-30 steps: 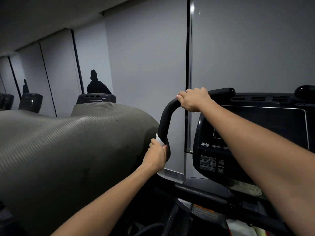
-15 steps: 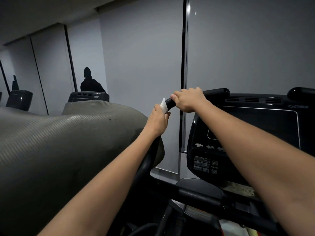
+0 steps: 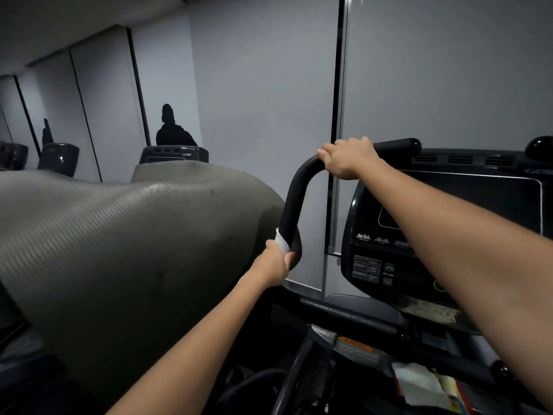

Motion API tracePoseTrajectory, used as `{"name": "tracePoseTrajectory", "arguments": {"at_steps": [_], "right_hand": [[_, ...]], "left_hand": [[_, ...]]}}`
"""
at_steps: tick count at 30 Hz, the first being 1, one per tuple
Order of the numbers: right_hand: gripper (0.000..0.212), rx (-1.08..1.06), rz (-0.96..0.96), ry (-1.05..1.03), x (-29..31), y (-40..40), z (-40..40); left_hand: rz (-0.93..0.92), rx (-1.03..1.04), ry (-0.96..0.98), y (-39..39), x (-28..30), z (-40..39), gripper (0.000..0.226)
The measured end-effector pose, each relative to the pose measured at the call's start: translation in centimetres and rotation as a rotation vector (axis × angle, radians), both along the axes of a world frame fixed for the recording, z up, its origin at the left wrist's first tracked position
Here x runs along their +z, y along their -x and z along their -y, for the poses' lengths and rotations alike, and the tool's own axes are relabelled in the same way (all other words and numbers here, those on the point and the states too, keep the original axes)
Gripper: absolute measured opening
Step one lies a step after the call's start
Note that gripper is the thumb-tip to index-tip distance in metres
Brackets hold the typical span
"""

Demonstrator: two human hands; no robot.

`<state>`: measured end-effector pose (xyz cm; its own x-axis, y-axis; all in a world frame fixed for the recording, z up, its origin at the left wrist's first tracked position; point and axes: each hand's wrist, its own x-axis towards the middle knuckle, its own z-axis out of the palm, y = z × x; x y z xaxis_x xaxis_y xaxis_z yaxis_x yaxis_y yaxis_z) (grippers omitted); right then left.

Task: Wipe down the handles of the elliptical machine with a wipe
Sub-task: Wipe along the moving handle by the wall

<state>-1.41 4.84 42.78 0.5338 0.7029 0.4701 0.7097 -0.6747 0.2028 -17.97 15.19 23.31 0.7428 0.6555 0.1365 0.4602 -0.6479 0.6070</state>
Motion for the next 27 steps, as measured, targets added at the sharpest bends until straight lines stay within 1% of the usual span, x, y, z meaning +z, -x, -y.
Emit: {"name": "tracePoseTrajectory", "arguments": {"at_steps": [3, 4, 5, 6, 7, 8, 9, 10, 12, 15, 17, 20, 23, 25, 27], "right_hand": [[0.054, -0.006, -0.012, 0.001, 0.1, 0.2, 0.1], [0.054, -0.009, -0.015, 0.002, 0.1, 0.2, 0.1], [0.054, -0.012, -0.016, 0.003, 0.1, 0.2, 0.1], [0.054, -0.014, -0.016, 0.004, 0.2, 0.2, 0.0], [0.054, -0.015, -0.014, 0.004, 0.1, 0.3, 0.0], [0.053, -0.014, -0.011, 0.001, 0.1, 0.3, 0.0], [0.052, -0.013, -0.006, -0.003, 0.0, 0.3, -0.1], [0.051, -0.012, -0.001, -0.008, -0.1, 0.2, -0.1], [0.05, -0.008, 0.004, -0.016, -0.2, 0.1, -0.2], [0.051, 0.002, 0.026, -0.034, -0.4, -0.1, -0.2], [0.05, 0.007, 0.039, -0.04, -0.4, -0.2, -0.2], [0.05, 0.011, 0.05, -0.033, -0.4, -0.4, -0.2], [0.05, 0.014, 0.051, -0.032, -0.4, -0.3, -0.3], [0.05, 0.012, 0.036, -0.034, -0.3, -0.3, -0.3], [0.051, 0.008, 0.036, -0.04, -0.3, -0.3, -0.2]], "left_hand": [[-0.067, 0.099, 0.074, 0.0, -1.0, 0.1, 0.055], [-0.082, 0.078, 0.064, 0.2, -0.8, 0.6, 0.056], [-0.175, 0.029, 0.029, 0.0, -0.7, 0.6, 0.057], [-0.256, -0.013, -0.062, -0.1, -0.8, 0.7, 0.058], [-0.134, 0.054, 0.04, -0.7, -0.7, 0.7, 0.057], [-0.004, 0.094, 0.099, -1.1, -0.6, 0.4, 0.053], [0.076, 0.126, 0.05, -1.5, -0.4, 0.4, 0.048], [0.088, 0.126, -0.028, -1.7, 0.2, 0.6, 0.043], [0.145, 0.096, -0.111, -2.4, 1.8, 1.3, 0.036], [0.266, 0.074, -0.201, -4.2, 4.8, 1.5, 0.035], [0.3, 0.073, -0.256, -5.5, 6.8, 1.3, 0.037], [0.35, 0.017, -0.273, -7.2, 9.7, 0.6, 0.036], [0.36, -0.051, -0.304, -7.8, 11.3, -0.3, 0.037], [0.359, -0.097, -0.26, -7.6, 11.1, -1.1, 0.034], [0.368, -0.154, -0.15, -7.4, 10.7, -1.9, 0.035]]}}
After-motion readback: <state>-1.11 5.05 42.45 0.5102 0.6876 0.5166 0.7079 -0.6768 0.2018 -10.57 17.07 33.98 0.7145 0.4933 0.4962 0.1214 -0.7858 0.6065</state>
